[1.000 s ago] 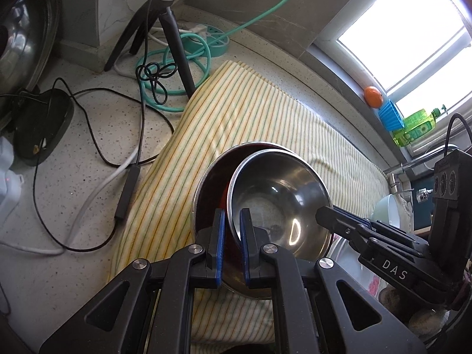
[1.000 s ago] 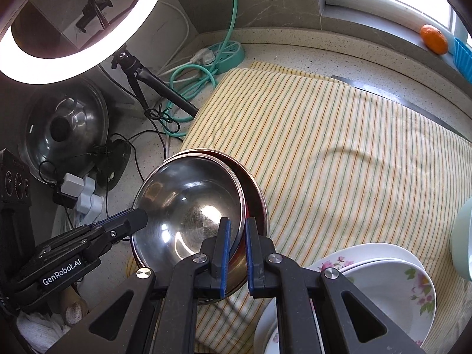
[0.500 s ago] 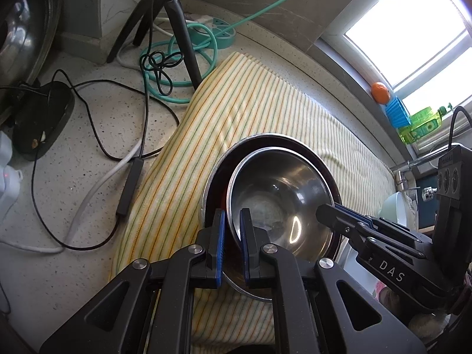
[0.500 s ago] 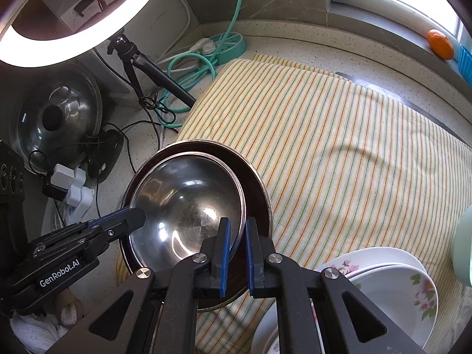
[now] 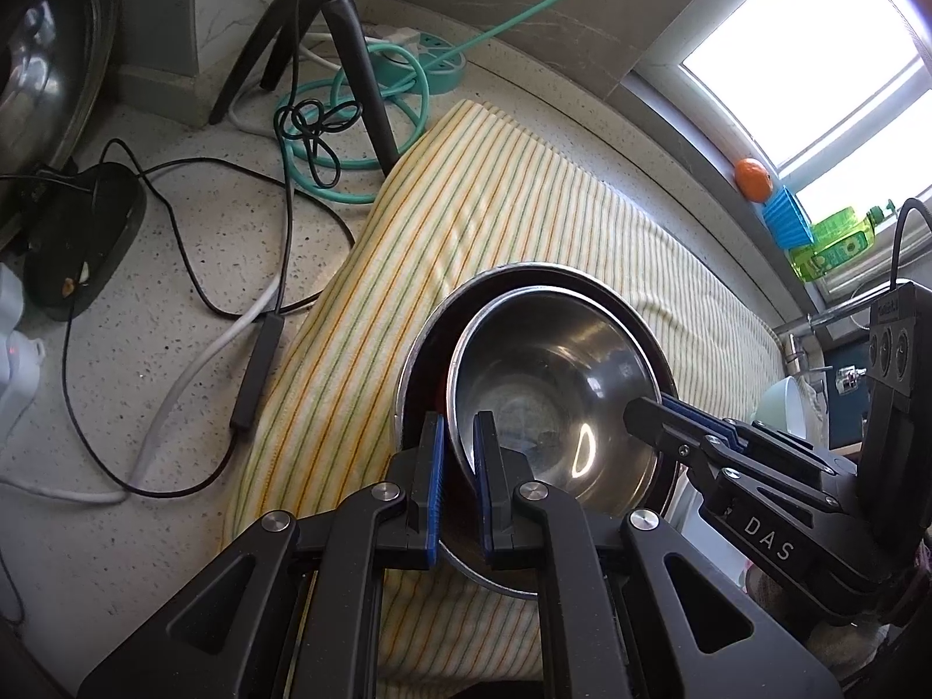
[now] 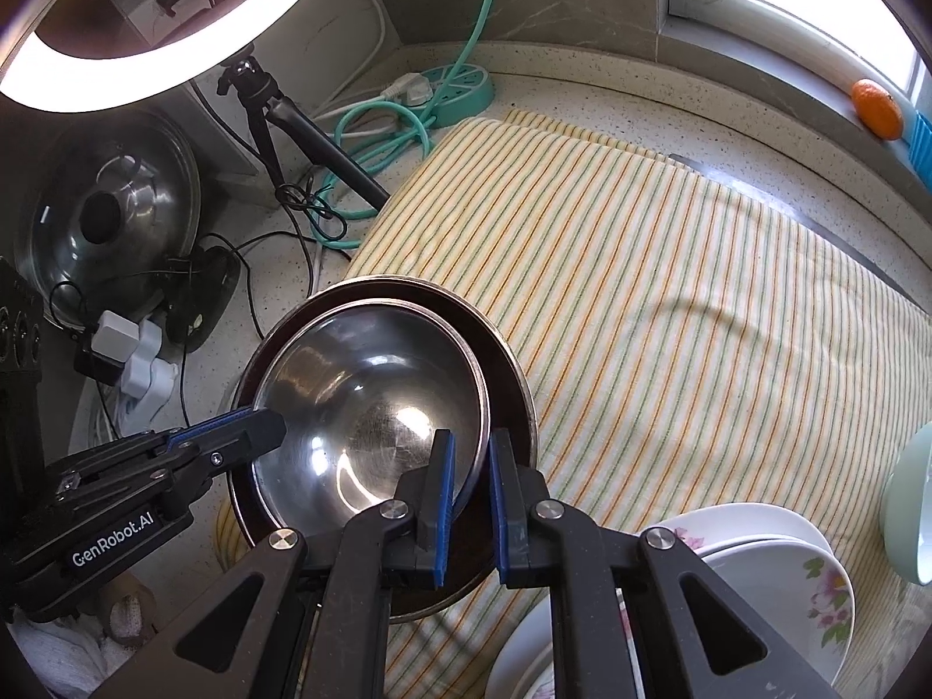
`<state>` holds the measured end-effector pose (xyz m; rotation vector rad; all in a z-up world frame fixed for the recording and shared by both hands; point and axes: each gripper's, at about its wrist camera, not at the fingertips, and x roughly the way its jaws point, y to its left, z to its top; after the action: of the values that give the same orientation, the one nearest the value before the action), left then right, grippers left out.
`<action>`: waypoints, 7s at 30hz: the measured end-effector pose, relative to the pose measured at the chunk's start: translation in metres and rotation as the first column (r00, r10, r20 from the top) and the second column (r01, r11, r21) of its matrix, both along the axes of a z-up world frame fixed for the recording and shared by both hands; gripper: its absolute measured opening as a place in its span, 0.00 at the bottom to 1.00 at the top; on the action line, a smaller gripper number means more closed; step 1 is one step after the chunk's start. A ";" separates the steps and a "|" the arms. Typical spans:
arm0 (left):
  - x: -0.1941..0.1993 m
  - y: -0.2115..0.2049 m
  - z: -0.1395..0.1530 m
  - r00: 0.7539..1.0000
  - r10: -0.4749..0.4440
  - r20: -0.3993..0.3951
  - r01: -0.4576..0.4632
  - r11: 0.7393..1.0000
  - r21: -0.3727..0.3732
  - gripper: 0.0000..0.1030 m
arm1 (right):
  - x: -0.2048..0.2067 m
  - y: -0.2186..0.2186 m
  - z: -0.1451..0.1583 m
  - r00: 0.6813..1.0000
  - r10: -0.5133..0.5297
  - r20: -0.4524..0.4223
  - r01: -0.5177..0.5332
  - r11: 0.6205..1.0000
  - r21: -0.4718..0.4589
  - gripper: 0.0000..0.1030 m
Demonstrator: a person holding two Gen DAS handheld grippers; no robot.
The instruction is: Organize plates and bowls
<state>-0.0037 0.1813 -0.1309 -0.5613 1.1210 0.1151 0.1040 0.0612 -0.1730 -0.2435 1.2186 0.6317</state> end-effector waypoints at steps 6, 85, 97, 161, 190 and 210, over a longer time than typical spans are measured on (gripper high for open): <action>-0.001 0.000 0.003 1.000 0.007 0.002 -0.007 1.000 -0.011 0.08 | 0.000 -0.004 0.002 1.000 -0.013 -0.015 0.014 1.000 0.022 0.15; 0.134 -0.292 0.024 0.888 -0.454 0.072 0.455 0.891 0.008 0.11 | 0.064 -0.340 0.063 0.841 -0.507 0.190 0.487 0.862 0.143 0.26; 0.146 -0.306 0.007 0.886 -0.463 0.031 0.463 0.886 0.019 0.11 | 0.079 -0.357 0.033 0.842 -0.539 0.033 0.523 0.830 0.192 0.26; 0.114 -0.259 0.038 0.908 -0.405 0.112 0.407 0.914 0.007 0.10 | 0.061 -0.311 0.063 0.872 -0.488 0.033 0.473 0.859 0.196 0.08; 0.057 -0.140 0.064 0.960 -0.224 0.165 0.228 0.974 -0.001 0.10 | 0.030 -0.187 0.082 0.949 -0.313 0.047 0.295 0.928 0.227 0.08; 0.023 -0.067 0.059 0.983 -0.084 0.160 0.088 0.996 -0.017 0.10 | 0.015 -0.103 0.078 0.983 -0.179 0.039 0.166 0.961 0.223 0.08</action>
<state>0.0188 0.1141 -0.0719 -0.5332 0.9903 -0.0185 0.1189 -0.0414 -0.0953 0.0288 1.0899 0.5967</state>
